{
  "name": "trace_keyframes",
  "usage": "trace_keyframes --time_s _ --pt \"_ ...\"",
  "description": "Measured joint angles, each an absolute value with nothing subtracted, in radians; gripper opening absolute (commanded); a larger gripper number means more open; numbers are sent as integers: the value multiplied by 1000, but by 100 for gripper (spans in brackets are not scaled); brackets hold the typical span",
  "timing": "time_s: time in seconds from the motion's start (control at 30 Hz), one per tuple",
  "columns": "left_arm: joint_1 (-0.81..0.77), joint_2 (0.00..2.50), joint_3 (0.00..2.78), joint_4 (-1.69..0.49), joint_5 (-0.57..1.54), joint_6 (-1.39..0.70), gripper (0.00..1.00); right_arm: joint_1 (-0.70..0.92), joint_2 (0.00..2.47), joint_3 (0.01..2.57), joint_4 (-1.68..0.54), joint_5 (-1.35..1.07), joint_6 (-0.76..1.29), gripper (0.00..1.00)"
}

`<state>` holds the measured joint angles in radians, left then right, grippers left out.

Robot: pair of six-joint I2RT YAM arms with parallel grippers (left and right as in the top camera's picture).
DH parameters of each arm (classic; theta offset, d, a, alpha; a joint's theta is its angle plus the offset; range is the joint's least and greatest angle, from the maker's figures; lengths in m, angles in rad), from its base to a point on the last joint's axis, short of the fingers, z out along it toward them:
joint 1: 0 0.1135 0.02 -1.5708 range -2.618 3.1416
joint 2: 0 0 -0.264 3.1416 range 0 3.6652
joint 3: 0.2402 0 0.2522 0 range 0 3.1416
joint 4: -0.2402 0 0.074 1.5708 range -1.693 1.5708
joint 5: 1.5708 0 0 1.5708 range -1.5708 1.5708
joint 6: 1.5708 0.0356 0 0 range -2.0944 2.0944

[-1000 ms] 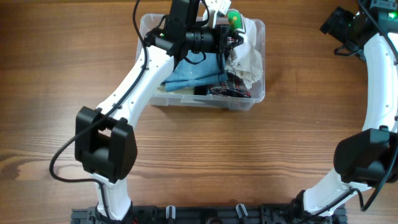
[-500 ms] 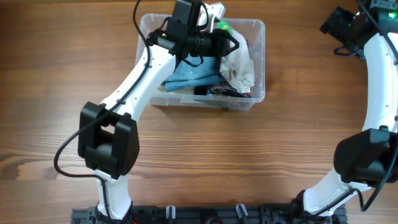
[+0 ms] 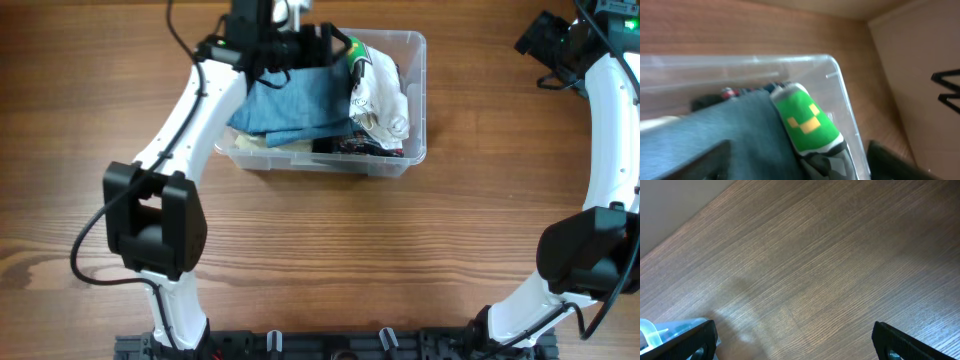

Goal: Pack container
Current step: 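Lower the white shirt into the box's right side beside the blue towel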

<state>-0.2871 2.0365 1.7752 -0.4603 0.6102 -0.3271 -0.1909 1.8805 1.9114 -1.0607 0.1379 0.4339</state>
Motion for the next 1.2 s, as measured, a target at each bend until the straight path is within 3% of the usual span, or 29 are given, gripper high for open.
trace_keyframes --time_s 0.03,0.07,0.2,0.4,0.57,0.7,1.2 --pt "-272 2034 1791 -460 609 -323 14 -191 1880 1911 -1061 138 434 100" --pt "-266 2032 1805 -456 606 -319 4 -191 1880 1911 -1060 138 434 100" --pt "-257 1943 1818 -480 603 -316 4 -191 1880 1911 -1060 138 434 100" --pt "-368 1858 1826 -508 566 -237 4 -191 1880 1911 -1061 138 434 100" --pt "-538 1854 1831 -615 315 -84 4 -191 1880 1911 -1060 138 434 100" --pt "-638 1868 1831 -561 163 0 4 -191 1880 1911 -1061 138 434 100" --pt "-546 2072 1831 -591 75 11 4 -191 1880 1911 -1060 138 434 100"
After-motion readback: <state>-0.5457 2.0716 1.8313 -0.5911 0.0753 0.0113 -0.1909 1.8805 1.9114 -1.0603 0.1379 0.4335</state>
